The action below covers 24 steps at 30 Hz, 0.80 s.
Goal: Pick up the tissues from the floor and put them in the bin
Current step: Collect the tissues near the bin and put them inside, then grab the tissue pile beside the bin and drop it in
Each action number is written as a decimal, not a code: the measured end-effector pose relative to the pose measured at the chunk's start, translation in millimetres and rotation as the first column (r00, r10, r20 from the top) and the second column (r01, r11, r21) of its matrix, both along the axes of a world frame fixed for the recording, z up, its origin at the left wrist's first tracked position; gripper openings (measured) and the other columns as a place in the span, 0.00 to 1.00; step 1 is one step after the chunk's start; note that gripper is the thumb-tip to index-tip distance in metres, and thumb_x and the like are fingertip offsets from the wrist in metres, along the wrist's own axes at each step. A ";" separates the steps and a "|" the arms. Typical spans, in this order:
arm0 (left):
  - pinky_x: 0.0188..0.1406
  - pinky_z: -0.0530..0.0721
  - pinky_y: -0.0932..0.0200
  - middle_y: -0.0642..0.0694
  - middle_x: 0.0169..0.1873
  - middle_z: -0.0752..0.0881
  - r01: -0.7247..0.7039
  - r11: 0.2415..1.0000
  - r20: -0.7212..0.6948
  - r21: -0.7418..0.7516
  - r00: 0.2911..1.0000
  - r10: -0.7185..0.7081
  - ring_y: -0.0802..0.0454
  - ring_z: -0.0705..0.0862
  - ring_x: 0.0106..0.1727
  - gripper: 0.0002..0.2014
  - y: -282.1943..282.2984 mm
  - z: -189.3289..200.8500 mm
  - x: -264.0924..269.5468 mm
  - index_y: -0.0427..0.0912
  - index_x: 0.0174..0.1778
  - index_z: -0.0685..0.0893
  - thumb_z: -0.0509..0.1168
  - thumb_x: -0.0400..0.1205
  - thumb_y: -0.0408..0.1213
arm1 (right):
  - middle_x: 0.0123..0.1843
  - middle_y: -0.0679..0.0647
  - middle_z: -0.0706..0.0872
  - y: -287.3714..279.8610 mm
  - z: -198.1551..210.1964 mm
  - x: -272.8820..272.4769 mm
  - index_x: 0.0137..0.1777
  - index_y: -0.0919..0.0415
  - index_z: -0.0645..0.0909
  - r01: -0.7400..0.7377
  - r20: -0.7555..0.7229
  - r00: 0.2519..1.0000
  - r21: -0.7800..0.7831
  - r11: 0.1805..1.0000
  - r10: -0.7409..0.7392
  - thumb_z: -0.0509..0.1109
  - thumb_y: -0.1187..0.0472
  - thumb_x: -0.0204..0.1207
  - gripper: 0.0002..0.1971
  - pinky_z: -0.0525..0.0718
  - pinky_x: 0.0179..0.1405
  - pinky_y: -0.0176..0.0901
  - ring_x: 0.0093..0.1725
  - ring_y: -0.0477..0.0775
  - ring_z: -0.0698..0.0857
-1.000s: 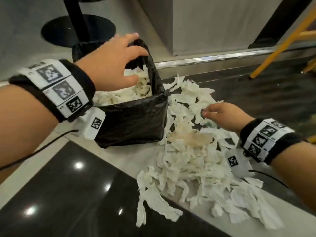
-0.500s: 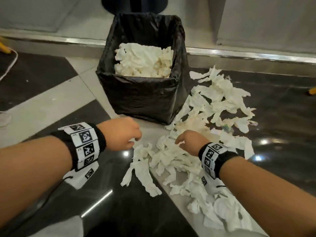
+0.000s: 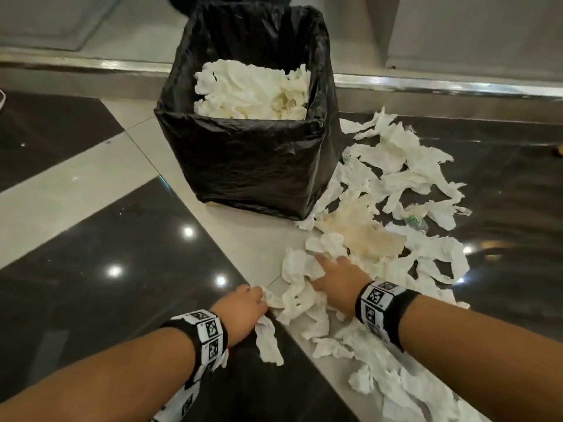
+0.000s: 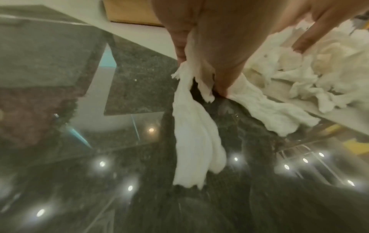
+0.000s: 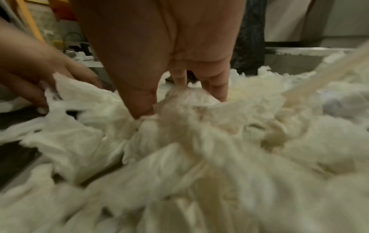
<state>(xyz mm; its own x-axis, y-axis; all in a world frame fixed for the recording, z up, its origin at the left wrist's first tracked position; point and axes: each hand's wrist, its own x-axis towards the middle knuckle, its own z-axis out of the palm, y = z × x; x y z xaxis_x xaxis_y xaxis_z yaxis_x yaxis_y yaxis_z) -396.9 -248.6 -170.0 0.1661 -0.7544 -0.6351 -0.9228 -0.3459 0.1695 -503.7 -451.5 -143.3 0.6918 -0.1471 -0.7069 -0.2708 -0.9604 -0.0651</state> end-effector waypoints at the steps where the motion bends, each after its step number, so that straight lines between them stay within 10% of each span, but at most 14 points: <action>1: 0.59 0.78 0.48 0.39 0.61 0.76 -0.019 0.999 -0.027 -0.026 0.999 0.018 0.40 0.76 0.62 0.13 -2.0 1.4 2.1 0.40 0.61 0.76 0.58 0.81 0.33 | 0.75 0.63 0.66 -0.5 1.1 -1.6 0.70 0.51 0.74 0.009 0.030 1.000 0.014 1.000 -0.009 0.62 0.64 0.76 0.22 0.82 0.57 0.55 0.64 0.70 0.76; 7: 0.31 0.68 0.61 0.48 0.35 0.72 -0.411 0.863 -0.257 -0.293 0.903 0.343 0.51 0.73 0.37 0.09 -4.7 18.3 13.5 0.48 0.41 0.65 0.56 0.75 0.28 | 0.49 0.59 0.79 -13.0 33.9 24.0 0.57 0.58 0.69 0.306 0.257 0.892 0.266 0.914 -0.373 0.60 0.66 0.78 0.10 0.72 0.43 0.43 0.47 0.59 0.79; 10: 0.44 0.77 0.56 0.45 0.47 0.80 -0.496 0.807 -0.279 -0.321 0.864 0.420 0.47 0.78 0.47 0.13 -1.5 22.6 20.3 0.47 0.53 0.71 0.56 0.76 0.27 | 0.52 0.58 0.83 -16.0 55.2 33.8 0.63 0.58 0.73 0.354 0.364 0.784 0.405 0.843 -0.504 0.59 0.62 0.81 0.12 0.78 0.50 0.47 0.51 0.59 0.82; 12: 0.58 0.78 0.51 0.44 0.58 0.79 -0.525 0.793 -0.298 -0.308 0.845 0.444 0.45 0.78 0.58 0.22 1.1 23.7 21.0 0.49 0.66 0.70 0.59 0.76 0.29 | 0.43 0.50 0.83 -13.4 70.9 35.3 0.47 0.54 0.76 0.350 0.388 0.741 0.473 0.808 -0.548 0.64 0.54 0.80 0.05 0.78 0.49 0.46 0.45 0.52 0.81; 19: 0.45 0.77 0.54 0.43 0.52 0.77 -0.199 0.932 -0.168 -0.302 0.974 0.154 0.43 0.81 0.49 0.14 -20.7 30.8 1.4 0.41 0.56 0.79 0.60 0.81 0.47 | 0.44 0.62 0.87 -22.6 78.8 27.2 0.47 0.69 0.84 0.472 0.400 0.644 0.463 0.750 -0.652 0.73 0.64 0.68 0.10 0.79 0.40 0.43 0.44 0.60 0.86; 24: 0.40 0.78 0.50 0.41 0.80 0.56 0.086 0.978 -0.202 -0.192 0.971 -0.125 0.35 0.83 0.50 0.24 -63.6 17.1 -40.0 0.48 0.72 0.65 0.60 0.80 0.33 | 0.34 0.44 0.76 -32.5 82.4 6.1 0.38 0.52 0.73 0.442 0.390 0.681 0.455 0.773 -0.619 0.65 0.68 0.74 0.10 0.69 0.30 0.36 0.32 0.41 0.74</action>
<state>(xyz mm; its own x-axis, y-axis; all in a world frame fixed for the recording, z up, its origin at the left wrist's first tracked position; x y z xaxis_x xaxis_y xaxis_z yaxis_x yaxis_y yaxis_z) -436.9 -312.1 -152.9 -0.0444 -0.8657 -0.4986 -0.8885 -0.1940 0.4159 -497.7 -484.0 -60.9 0.8185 -0.4454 -0.3628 -0.5714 -0.5659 -0.5944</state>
